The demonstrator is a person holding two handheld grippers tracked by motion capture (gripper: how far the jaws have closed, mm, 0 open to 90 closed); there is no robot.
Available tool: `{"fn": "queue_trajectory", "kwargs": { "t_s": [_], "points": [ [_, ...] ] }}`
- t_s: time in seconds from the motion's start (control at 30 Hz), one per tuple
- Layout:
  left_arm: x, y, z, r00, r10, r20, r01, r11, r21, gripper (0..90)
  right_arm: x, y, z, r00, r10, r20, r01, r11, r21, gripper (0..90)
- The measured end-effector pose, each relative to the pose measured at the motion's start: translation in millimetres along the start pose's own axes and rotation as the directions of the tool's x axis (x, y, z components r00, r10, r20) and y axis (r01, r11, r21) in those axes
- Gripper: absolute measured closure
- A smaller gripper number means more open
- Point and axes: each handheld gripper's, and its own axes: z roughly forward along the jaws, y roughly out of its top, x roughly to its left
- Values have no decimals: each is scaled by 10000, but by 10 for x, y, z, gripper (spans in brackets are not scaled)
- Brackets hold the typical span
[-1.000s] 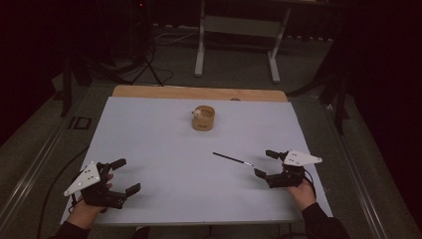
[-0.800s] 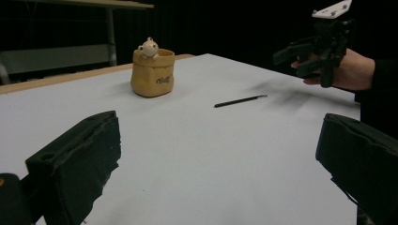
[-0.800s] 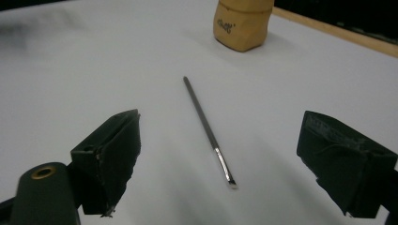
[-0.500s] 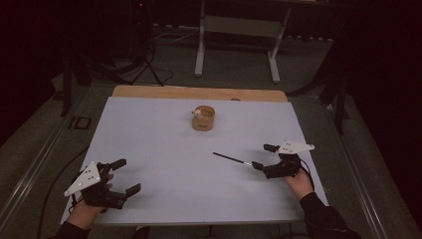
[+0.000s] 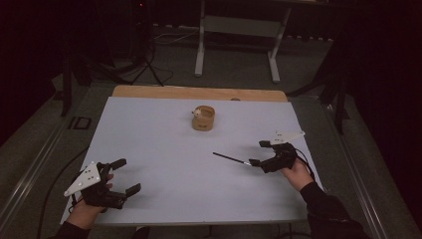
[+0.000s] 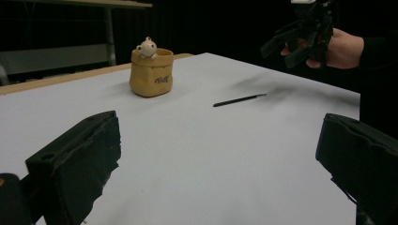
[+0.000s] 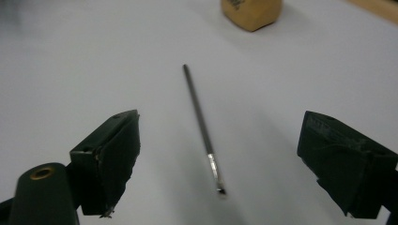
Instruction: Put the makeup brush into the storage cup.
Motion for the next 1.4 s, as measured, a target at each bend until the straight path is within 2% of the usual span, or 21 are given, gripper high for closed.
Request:
{"fn": "queue_trajectory", "kwargs": {
  "t_s": [0.17, 0.37, 0.43, 0.57, 0.83, 1.1, 1.33, 1.4],
  "points": [
    [2, 0, 2, 10000, -31, 9, 31, 10000, 6, 5, 15, 53, 69, 9999, 80, -76, -77, 9991, 417, 130],
    [7, -1, -4, 9999, -102, -7, 102, 9999, -50, 5, 5, 115, 127, 9998, 178, 132, -186, 9978, 631, 112],
    [8, 0, -3, 9999, -122, 1, 122, 9999, -56, 5, -7, 136, 145, 9996, 251, -125, -241, 9968, 767, 109],
    [9, 2, -5, 9999, -128, -1, 128, 9999, -61, 5, 1, 204, 182, 9995, -80, -291, 113, 9935, 1133, 109],
    [10, 2, -8, 9999, -152, 15, 152, 9999, -75, 5, -12, 340, 232, 9984, -205, -519, 283, 9874, 1555, 134],
    [11, 0, -5, 9999, -148, 27, 148, 9999, -50, 5, 2, 421, 309, 9952, -438, -874, 630, 9710, 2307, 186],
    [11, 1, -6, 9999, -143, 43, 143, 9999, -48, 5, 27, 488, 380, 9913, -905, -952, 1148, 9495, 2921, 217],
    [12, 1, -7, 9999, -154, 48, 154, 9999, -53, 5, 34, 504, 407, 9896, -1032, -1002, 1297, 9414, 3114, 252]
  ]
}}
